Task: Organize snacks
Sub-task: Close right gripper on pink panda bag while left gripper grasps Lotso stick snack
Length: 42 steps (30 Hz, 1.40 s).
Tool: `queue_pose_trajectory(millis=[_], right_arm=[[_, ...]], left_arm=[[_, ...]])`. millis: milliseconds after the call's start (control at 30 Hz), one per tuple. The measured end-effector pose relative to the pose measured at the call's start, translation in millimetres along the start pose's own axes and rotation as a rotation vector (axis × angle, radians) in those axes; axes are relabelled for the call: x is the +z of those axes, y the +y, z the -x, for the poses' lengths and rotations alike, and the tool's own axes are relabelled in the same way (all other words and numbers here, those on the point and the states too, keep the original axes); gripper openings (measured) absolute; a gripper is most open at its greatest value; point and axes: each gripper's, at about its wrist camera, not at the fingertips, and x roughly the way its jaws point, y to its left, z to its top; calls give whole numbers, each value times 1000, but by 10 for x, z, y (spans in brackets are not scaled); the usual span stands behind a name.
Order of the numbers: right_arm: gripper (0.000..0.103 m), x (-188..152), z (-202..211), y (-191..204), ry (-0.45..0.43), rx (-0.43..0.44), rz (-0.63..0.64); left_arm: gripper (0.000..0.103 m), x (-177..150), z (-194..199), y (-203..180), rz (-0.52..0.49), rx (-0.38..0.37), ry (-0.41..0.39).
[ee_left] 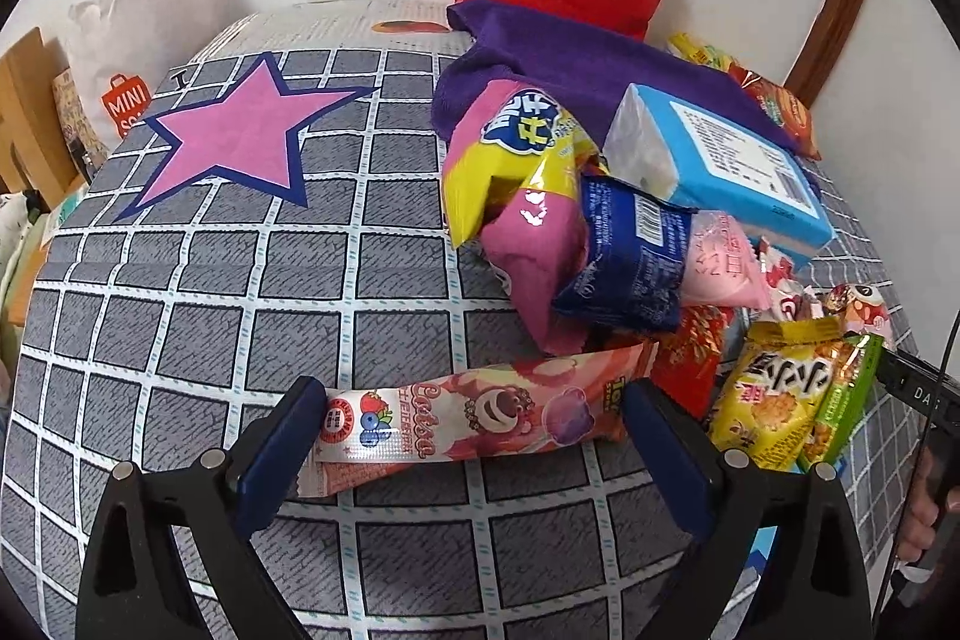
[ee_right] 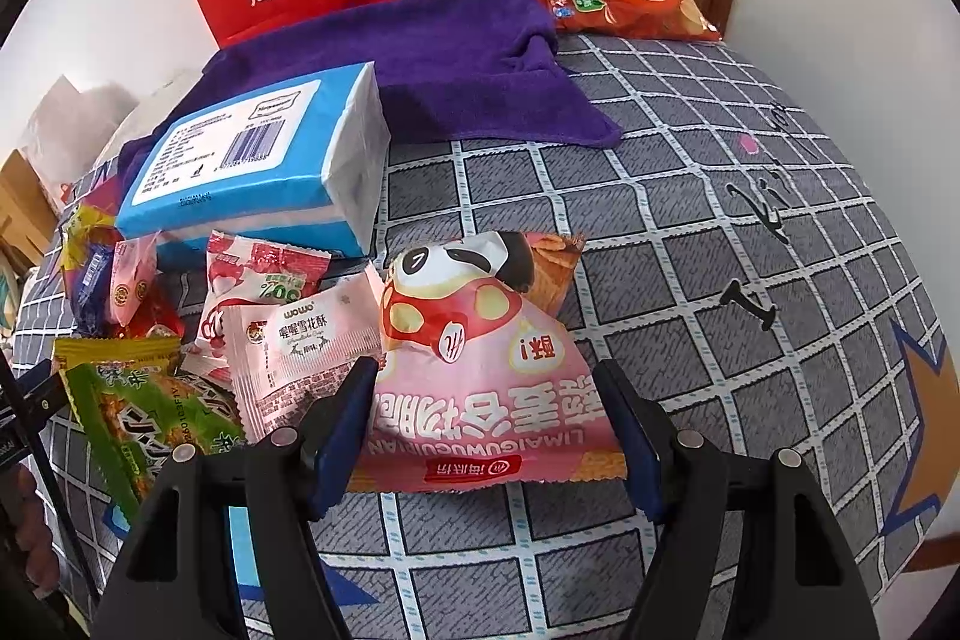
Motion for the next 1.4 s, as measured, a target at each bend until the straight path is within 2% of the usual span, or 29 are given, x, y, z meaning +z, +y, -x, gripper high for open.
queue_pose_trajectory(millis=[67,133,233,467,567,733,933,1000,1067,1233,1333,1400], right_arm=[[71,-6,37,-5,-3,-2,-4],[71,-13,77,-9,-9,-5,-5],[71,-22,134,-10,-18,-8,-4],[71,-70,212,-20,-24,-21,4],[71,-82,204,-29,-17,-21,-1],[71,-101,208,-33,-14,-25,3],[71,-101,211,-71,-17,-28,9],[71,-95,185,-71,-8,-30,17],[71,-88,144,-58,6,-37,27],[71,-102,100,-43,8,-36,32],[71,-108,105,-59,3,-26,24],[71,-122,126,-83,-6,-13,12]], left_arm=[[76,1,47,30,14,-20,4],[67,2,93,47,23,-46,-3],[60,4,134,77,26,-52,-2],[63,75,251,-5,-30,-60,-53],[67,160,216,-27,-33,-95,-63],[67,222,25,-22,-27,-129,-22],[68,74,-27,-17,-26,-200,43],[73,8,-29,-57,-39,-217,64],[78,-69,8,-135,-72,-206,53],[78,-191,29,-338,-165,-135,47],[71,-236,45,-382,-191,-87,35],[48,-244,73,-378,-195,-67,30]])
